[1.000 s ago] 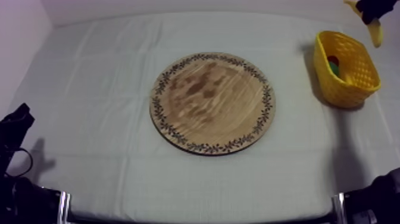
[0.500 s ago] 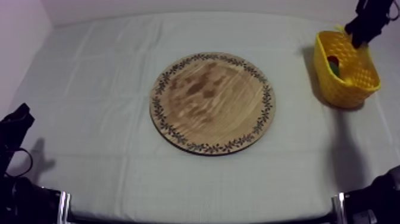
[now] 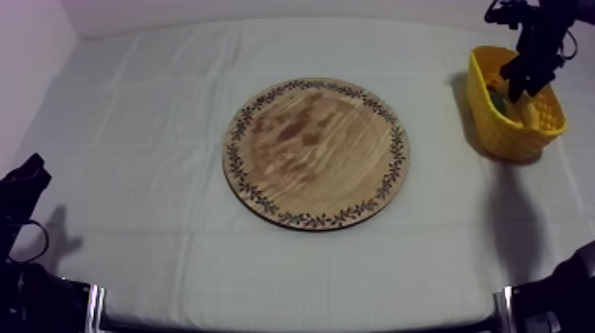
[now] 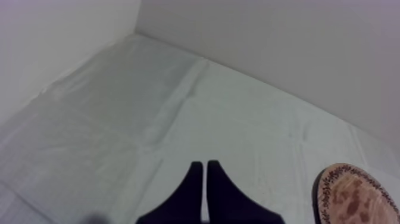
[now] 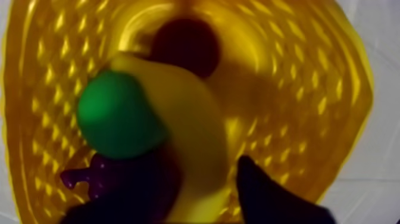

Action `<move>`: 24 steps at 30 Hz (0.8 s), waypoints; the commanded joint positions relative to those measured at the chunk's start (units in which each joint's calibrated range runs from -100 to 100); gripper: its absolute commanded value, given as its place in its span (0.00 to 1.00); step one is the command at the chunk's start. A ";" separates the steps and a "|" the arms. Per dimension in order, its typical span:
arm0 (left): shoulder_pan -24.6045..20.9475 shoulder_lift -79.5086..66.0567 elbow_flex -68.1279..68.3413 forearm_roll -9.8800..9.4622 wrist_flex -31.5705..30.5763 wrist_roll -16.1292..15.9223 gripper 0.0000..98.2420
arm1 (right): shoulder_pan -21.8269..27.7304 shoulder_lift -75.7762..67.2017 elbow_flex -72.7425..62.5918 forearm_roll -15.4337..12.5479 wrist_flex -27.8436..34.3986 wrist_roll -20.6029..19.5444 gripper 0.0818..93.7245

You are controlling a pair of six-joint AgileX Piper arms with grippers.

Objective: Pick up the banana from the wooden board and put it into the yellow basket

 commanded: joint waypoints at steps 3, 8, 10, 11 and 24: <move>0.01 0.00 -0.01 -0.01 0.00 -0.02 0.00 | 0.02 0.05 -0.66 -0.09 -0.14 0.07 0.73; 0.01 0.00 -0.01 -0.01 0.00 -0.02 0.00 | 0.10 -1.23 -1.02 -0.18 -0.15 0.37 0.81; 0.01 0.00 -0.01 -0.01 0.00 -0.02 0.00 | 0.15 -2.51 -1.37 -0.48 0.29 0.73 0.83; 0.01 0.00 -0.01 -0.01 0.00 -0.02 0.00 | 0.19 -3.38 -1.65 -0.68 0.57 0.97 0.83; 0.01 0.00 -0.01 -0.01 0.00 -0.02 0.00 | -2.18 -25.64 2.39 -4.55 -0.66 1.08 0.61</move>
